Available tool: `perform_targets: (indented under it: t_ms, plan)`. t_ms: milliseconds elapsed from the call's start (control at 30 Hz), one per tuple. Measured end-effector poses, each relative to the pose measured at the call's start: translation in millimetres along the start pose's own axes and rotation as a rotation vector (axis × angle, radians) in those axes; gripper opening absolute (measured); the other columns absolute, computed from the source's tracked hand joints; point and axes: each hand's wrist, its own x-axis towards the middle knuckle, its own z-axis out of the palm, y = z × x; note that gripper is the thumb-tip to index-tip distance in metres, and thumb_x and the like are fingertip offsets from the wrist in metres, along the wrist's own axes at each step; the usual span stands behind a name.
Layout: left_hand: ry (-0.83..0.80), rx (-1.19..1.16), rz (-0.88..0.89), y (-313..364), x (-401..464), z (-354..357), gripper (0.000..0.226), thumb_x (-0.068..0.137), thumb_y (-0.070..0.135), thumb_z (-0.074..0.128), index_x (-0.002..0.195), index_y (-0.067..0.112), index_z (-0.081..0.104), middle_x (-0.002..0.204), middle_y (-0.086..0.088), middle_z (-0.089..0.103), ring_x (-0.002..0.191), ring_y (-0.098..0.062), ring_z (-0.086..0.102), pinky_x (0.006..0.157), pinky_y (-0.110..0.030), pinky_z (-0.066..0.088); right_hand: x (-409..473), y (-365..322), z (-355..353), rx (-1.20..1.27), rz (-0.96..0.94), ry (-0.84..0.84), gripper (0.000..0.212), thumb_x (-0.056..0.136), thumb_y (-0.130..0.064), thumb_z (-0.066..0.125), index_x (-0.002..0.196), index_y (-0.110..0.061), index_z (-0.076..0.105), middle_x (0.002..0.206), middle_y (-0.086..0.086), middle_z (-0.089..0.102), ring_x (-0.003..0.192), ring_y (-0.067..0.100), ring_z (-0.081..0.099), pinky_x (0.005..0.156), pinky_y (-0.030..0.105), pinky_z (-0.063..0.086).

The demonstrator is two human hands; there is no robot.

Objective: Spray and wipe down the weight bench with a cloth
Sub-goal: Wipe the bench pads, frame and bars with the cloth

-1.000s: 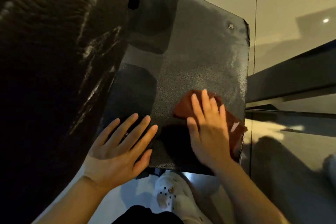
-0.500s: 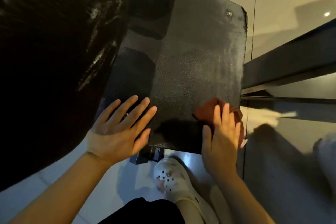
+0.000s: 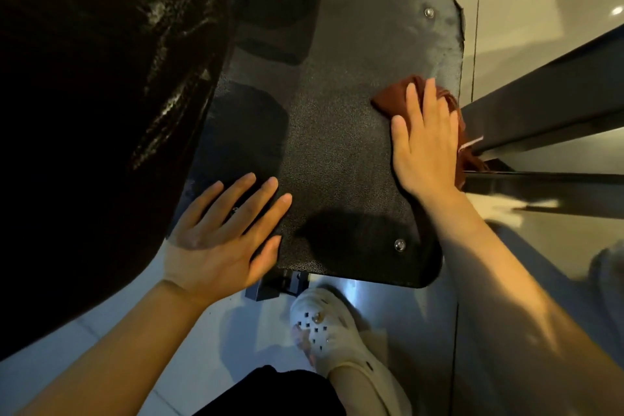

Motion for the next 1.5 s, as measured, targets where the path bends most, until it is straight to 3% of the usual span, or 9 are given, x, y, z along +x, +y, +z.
perform_targets:
  t_ms: [133,233,300,500,700,933,1067,1200,1500]
  plan:
    - [-0.01,-0.007,-0.006,0.0,0.0,-0.7,0.046,0.091,0.037,0.052,0.133,0.021,0.06,0.135,-0.005,0.059,0.123,-0.027,0.057,0.1,-0.043,0.043,-85.3,-15.4,1.1,0.154,-0.01,-0.061,0.056,0.101,-0.041,0.024,0.154,-0.023,0.025,0.163,0.006,0.0,0.148,0.022,-0.005,0.118,0.038,-0.016]
    - [-0.014,0.006,0.001,0.0,0.3,-1.1,0.046,0.091,0.037,0.052,0.132,0.021,0.06,0.135,-0.005,0.059,0.123,-0.027,0.057,0.099,-0.044,0.044,-172.2,-43.8,18.7,0.091,-0.057,-0.047,0.056,0.104,-0.043,0.014,0.152,-0.017,0.028,0.162,0.013,0.01,0.149,0.033,0.001,0.12,0.053,0.002]
    - [-0.014,0.003,0.011,-0.7,0.5,-1.5,0.045,0.091,0.036,0.051,0.133,0.02,0.06,0.136,-0.006,0.058,0.123,-0.027,0.057,0.098,-0.044,0.044,-189.5,-54.3,24.1,0.081,-0.06,-0.057,0.057,0.103,-0.046,0.012,0.152,-0.019,0.023,0.161,0.011,0.013,0.147,0.036,0.008,0.12,0.048,0.002]
    - [0.005,-0.001,0.004,-0.1,1.0,-1.3,0.045,0.091,0.036,0.052,0.132,0.02,0.061,0.134,-0.005,0.06,0.121,-0.027,0.058,0.097,-0.043,0.045,-93.8,-51.0,12.1,0.031,-0.185,-0.038,0.059,0.102,-0.047,0.017,0.152,-0.018,0.025,0.16,0.012,0.021,0.144,0.038,0.023,0.117,0.052,0.013]
    - [0.0,-0.003,0.008,-0.5,1.3,0.6,0.046,0.092,0.037,0.049,0.133,0.021,0.059,0.136,-0.005,0.059,0.123,-0.026,0.057,0.097,-0.043,0.045,57.7,-1.0,-7.0,0.033,0.119,-0.038,0.056,0.104,-0.041,0.022,0.155,-0.018,0.017,0.163,0.011,0.0,0.148,0.035,0.01,0.119,0.053,0.008]
    - [-0.023,-0.001,-0.006,0.0,1.6,-2.2,0.045,0.093,0.038,0.047,0.133,0.021,0.059,0.136,-0.005,0.058,0.124,-0.026,0.056,0.101,-0.042,0.041,-93.2,-57.8,9.0,-0.014,-0.069,-0.1,0.056,0.102,-0.042,0.015,0.152,-0.019,0.028,0.162,0.013,0.007,0.148,0.039,0.006,0.12,0.053,0.004]
    - [-0.039,-0.015,-0.017,0.1,-0.1,-1.4,0.045,0.096,0.037,0.042,0.134,0.018,0.057,0.138,-0.005,0.056,0.126,-0.025,0.051,0.101,-0.043,0.04,-165.4,-90.4,15.9,0.013,-0.241,-0.075,0.056,0.097,-0.045,0.031,0.147,-0.02,0.034,0.155,0.008,0.034,0.141,0.039,0.027,0.114,0.057,0.017]
    - [-0.039,-0.029,-0.028,-0.3,0.0,-0.3,0.046,0.094,0.036,0.044,0.132,0.015,0.059,0.137,-0.005,0.057,0.127,-0.025,0.05,0.101,-0.042,0.041,-105.8,-76.5,10.5,0.017,-0.325,-0.082,0.058,0.099,-0.049,0.024,0.152,-0.026,0.025,0.16,0.007,0.022,0.145,0.036,0.022,0.116,0.057,0.013]
    - [-0.024,-0.022,-0.023,-1.0,-1.8,3.2,0.048,0.095,0.037,0.04,0.136,0.018,0.056,0.139,-0.005,0.056,0.129,-0.024,0.047,0.103,-0.041,0.036,39.4,9.6,-7.3,0.056,-0.019,-0.054,0.054,0.105,-0.039,0.022,0.155,-0.019,0.014,0.163,0.011,0.003,0.149,0.032,0.006,0.121,0.05,0.003]
